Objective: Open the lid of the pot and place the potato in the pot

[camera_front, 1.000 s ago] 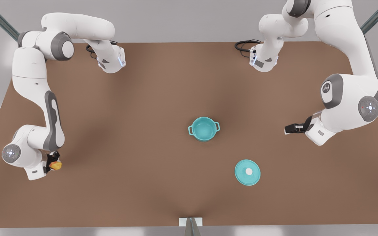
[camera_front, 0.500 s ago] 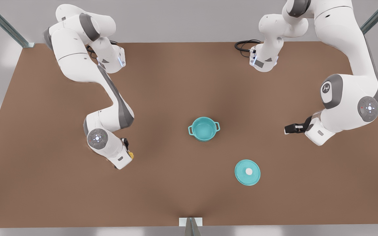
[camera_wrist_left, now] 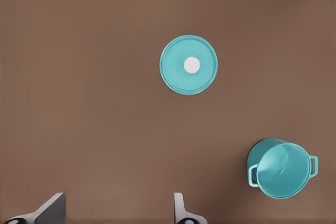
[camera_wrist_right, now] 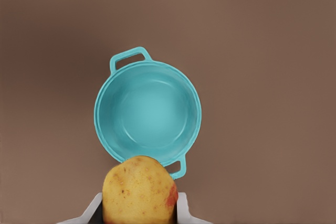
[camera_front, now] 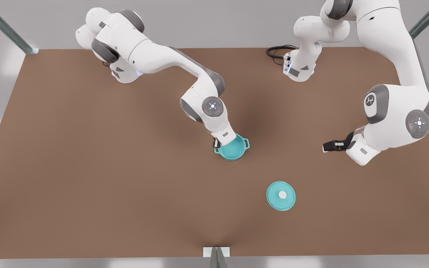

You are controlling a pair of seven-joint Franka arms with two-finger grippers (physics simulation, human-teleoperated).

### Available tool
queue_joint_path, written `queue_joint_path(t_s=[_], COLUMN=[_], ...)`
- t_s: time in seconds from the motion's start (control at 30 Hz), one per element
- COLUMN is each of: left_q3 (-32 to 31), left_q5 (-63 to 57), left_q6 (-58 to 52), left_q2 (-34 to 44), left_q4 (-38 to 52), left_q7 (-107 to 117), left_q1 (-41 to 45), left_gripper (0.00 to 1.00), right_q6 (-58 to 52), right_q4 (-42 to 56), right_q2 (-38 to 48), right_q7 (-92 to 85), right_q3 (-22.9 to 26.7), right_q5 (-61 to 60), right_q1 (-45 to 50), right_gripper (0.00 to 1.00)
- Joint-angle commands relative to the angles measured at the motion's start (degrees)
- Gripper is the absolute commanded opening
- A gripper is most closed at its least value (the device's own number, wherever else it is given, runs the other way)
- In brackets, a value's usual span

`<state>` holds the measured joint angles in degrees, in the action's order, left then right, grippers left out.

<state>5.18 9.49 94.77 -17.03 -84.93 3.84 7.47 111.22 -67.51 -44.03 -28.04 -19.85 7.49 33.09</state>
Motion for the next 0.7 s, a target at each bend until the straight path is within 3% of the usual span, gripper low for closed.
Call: queue_joint_path(t_s=[0.0, 0.4, 0.43, 0.47, 0.5, 0.6, 0.63, 0.67], left_q3=[0.0, -0.2, -0.2, -0.2, -0.2, -0.3, -0.3, -0.2], left_q5=[0.0, -3.7, -3.2, -3.2, -3.2, -3.2, -3.2, -3.2], left_q6=[0.0, 0.6, 0.6, 0.6, 0.6, 0.6, 0.6, 0.6], left_q2=[0.1, -0.1, -0.1, -0.2, -0.2, -0.2, -0.2, -0.2], left_q4=[0.0, 0.7, 0.8, 0.8, 0.8, 0.8, 0.8, 0.8], left_q7=[0.1, 0.2, 0.0, 0.0, 0.1, 0.0, 0.0, 0.0], left_q1=[0.0, 0.3, 0.3, 0.3, 0.3, 0.3, 0.3, 0.3], left_gripper=[1.0, 1.0, 1.0, 1.0, 1.0, 1.0, 1.0, 1.0], right_q6=[3.4, 17.2, 17.2, 17.3, 17.3, 16.6, 15.5, 6.2], right_q4=[1.3, 5.9, 5.9, 5.9, 5.9, 5.8, 5.4, 5.4], right_q2=[-1.8, -12.4, -12.4, -12.3, -12.3, -11.8, -7.6, -3.9], right_q7=[39.0, 43.1, 42.9, 42.7, 42.5, 42.3, 42.1, 40.2], right_q3=[0.0, 0.5, 0.5, 1.0, 1.0, 1.4, 4.6, 5.8], right_q5=[0.2, 0.3, 0.4, 0.4, 0.7, 0.9, 0.7, 0.2], right_q1=[0.8, 4.0, 4.0, 4.0, 4.0, 3.7, 2.9, -1.0], right_gripper=[0.48, 0.5, 0.59, 0.88, 0.96, 1.0, 1.0, 1.0])
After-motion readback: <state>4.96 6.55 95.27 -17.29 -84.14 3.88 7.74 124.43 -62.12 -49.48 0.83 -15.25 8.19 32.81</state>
